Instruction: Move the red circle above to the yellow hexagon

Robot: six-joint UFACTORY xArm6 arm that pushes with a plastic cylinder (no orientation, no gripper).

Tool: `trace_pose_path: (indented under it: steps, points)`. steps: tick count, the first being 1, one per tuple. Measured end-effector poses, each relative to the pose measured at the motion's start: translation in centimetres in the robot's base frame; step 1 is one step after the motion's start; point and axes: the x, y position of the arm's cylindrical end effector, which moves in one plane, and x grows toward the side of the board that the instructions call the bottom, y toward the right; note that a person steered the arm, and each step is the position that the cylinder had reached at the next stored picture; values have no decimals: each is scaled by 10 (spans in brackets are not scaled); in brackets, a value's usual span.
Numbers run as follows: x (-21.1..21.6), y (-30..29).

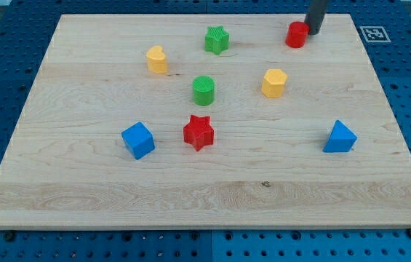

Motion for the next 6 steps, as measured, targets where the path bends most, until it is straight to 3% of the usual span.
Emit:
trace_pose_path:
  steps: [3,6]
  points:
    - [19,-19]
    - [10,-48]
